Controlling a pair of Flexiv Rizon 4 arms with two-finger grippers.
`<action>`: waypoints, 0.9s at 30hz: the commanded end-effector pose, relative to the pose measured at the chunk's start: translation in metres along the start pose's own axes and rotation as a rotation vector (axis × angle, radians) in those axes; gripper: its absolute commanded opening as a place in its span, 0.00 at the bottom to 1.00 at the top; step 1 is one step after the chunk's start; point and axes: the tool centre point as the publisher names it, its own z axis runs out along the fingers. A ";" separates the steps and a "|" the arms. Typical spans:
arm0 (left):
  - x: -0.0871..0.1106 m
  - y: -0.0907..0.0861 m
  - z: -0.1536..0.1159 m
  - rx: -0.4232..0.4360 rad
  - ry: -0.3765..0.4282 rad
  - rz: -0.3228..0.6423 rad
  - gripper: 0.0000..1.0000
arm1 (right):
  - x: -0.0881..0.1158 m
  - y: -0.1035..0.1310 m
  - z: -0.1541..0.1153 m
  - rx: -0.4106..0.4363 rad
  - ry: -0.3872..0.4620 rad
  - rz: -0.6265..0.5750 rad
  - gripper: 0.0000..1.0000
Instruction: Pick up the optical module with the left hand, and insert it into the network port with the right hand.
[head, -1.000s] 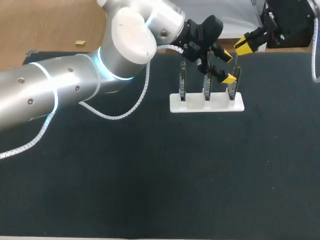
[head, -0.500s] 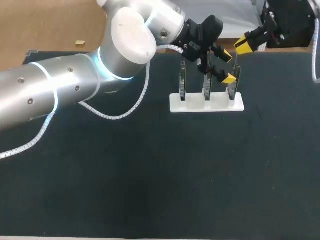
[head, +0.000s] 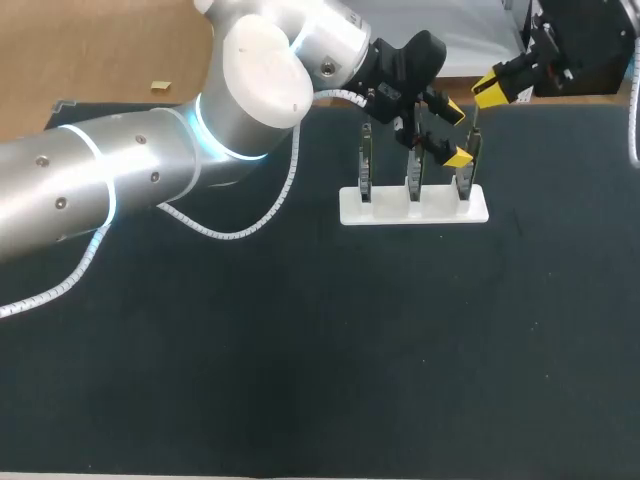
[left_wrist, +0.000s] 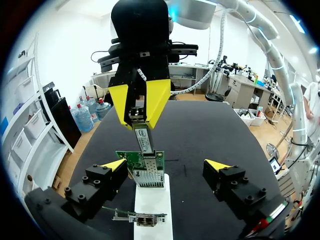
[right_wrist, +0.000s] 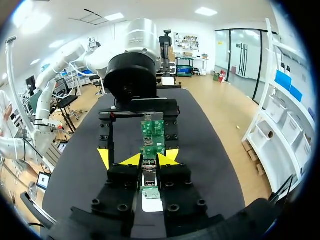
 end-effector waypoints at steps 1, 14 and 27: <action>-0.001 0.001 0.000 0.002 0.005 -0.001 1.00 | 0.001 0.002 0.001 0.004 -0.001 0.002 0.00; -0.001 0.001 0.000 0.002 0.005 -0.001 1.00 | 0.003 0.001 0.003 0.001 0.005 0.009 0.00; -0.001 0.001 0.000 0.002 0.005 -0.001 1.00 | 0.007 0.001 0.005 0.000 0.008 0.020 0.00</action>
